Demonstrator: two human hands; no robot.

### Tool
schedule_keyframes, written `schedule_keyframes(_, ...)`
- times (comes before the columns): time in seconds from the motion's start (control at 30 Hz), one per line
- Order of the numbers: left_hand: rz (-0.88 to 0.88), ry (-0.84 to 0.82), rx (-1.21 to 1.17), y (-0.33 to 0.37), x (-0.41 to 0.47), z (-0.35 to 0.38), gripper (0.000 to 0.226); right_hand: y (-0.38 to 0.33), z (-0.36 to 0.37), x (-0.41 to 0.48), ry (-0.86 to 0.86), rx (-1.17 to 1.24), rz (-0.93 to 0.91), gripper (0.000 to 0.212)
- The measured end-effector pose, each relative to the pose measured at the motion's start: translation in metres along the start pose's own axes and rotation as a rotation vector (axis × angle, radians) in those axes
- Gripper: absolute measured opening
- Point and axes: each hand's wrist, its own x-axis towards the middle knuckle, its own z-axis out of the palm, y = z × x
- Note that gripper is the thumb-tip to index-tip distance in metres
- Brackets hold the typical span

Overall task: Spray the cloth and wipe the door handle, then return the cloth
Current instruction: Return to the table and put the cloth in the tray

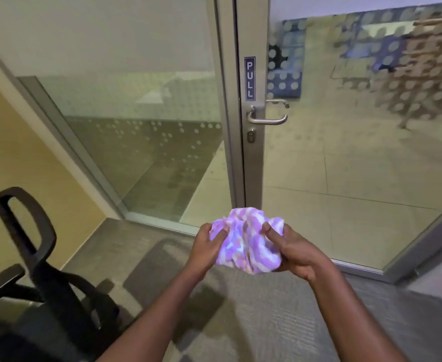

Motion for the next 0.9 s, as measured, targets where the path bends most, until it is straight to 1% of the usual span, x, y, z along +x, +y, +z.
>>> schedule_keyframes(0.1,0.05,0.027,0.048,-0.009,-0.028,-0.02,0.019,0.013,0.024,-0.019,0.067,-0.142,0.005,0.056)
schedule_keyframes(0.2,0.078,0.037,0.059,-0.022,-0.059,-0.045,0.021,0.031,0.054,-0.037,0.171,-0.151,-0.004,0.051)
schedule_keyframes(0.3,0.08,0.046,0.023,-0.035,-0.096,-0.07,0.019,0.048,0.086,-0.065,0.249,-0.14,-0.047,0.039)
schedule_keyframes(0.4,0.064,0.044,-0.015,-0.051,-0.136,-0.091,0.014,0.07,0.117,-0.093,0.308,-0.261,-0.081,0.028)
schedule_keyframes(0.5,0.031,0.06,-0.092,-0.068,-0.174,-0.106,0.022,0.094,0.144,-0.117,0.387,-0.411,-0.103,0.029)
schedule_keyframes(0.57,-0.005,0.042,-0.124,-0.074,-0.202,-0.118,0.028,0.104,0.162,-0.134,0.411,-0.498,-0.128,0.031)
schedule_keyframes(0.6,-0.012,0.019,-0.115,-0.076,-0.213,-0.122,0.036,0.109,0.168,-0.14,0.42,-0.546,-0.143,0.031)
schedule_keyframes(0.67,0.026,-0.027,-0.065,-0.083,-0.235,-0.132,0.062,0.119,0.179,-0.149,0.413,-0.642,-0.172,0.026)
schedule_keyframes(0.7,0.049,-0.044,-0.035,-0.087,-0.245,-0.138,0.07,0.124,0.184,-0.154,0.41,-0.69,-0.183,0.024)
schedule_keyframes(0.73,0.066,-0.056,-0.008,-0.09,-0.254,-0.142,0.072,0.129,0.188,-0.157,0.412,-0.728,-0.2,0.021)
schedule_keyframes(0.8,0.074,-0.047,0.036,-0.094,-0.271,-0.149,0.065,0.138,0.196,-0.162,0.399,-0.802,-0.236,0.019)
schedule_keyframes(0.9,0.085,0.089,0.097,-0.102,-0.293,-0.158,0.044,0.146,0.207,-0.168,0.325,-0.961,-0.245,0.018)
